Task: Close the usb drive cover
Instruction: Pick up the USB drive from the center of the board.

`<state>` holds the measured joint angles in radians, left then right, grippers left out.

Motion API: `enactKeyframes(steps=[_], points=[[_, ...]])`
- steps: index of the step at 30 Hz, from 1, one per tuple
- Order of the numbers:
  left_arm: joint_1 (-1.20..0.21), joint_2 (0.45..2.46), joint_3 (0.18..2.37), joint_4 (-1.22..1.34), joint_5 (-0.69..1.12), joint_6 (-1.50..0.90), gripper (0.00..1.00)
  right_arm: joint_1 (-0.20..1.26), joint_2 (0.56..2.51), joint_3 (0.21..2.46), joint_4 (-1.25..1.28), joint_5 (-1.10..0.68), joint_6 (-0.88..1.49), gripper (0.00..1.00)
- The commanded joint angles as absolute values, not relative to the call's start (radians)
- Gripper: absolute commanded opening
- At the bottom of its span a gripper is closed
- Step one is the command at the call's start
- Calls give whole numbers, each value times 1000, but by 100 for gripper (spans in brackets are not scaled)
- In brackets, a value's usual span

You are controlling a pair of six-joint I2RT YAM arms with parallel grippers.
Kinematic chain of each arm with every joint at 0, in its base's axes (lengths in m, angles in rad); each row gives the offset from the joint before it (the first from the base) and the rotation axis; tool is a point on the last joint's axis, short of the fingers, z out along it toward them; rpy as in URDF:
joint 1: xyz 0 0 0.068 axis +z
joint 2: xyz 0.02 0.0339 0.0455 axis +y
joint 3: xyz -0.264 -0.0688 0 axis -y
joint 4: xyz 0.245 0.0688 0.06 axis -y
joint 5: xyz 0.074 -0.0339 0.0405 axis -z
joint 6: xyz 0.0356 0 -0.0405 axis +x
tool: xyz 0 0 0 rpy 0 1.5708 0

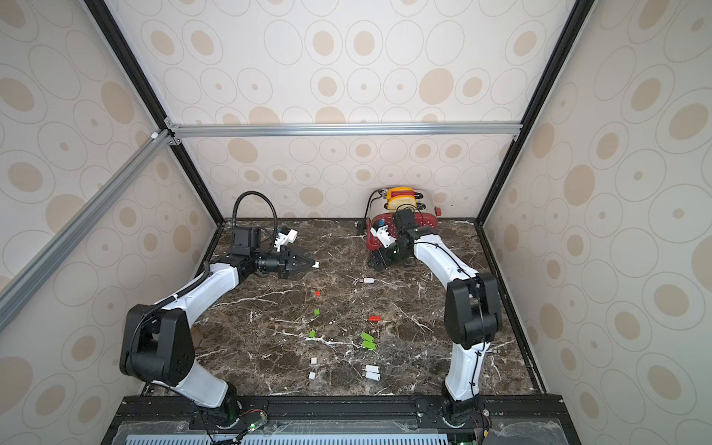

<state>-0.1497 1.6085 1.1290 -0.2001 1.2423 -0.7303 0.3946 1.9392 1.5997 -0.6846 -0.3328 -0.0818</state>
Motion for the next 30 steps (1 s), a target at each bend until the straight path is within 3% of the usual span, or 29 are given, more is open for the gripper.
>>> enactKeyframes(steps=[1,11,19,30], points=[[-138,1605,1130,-235,1292,-692,0,407,2007,1675,-798,-251,-198,85],[-101,1639,1135,-234,1251,-673,0,419,2226,1862,-885,-251,-223,84],[-72,1643,1125,-239,1237,-663,0,472,2306,1907,-909,-341,-265,71],[-72,1636,1125,-261,1232,-637,0,504,2268,1797,-866,-252,-314,67]])
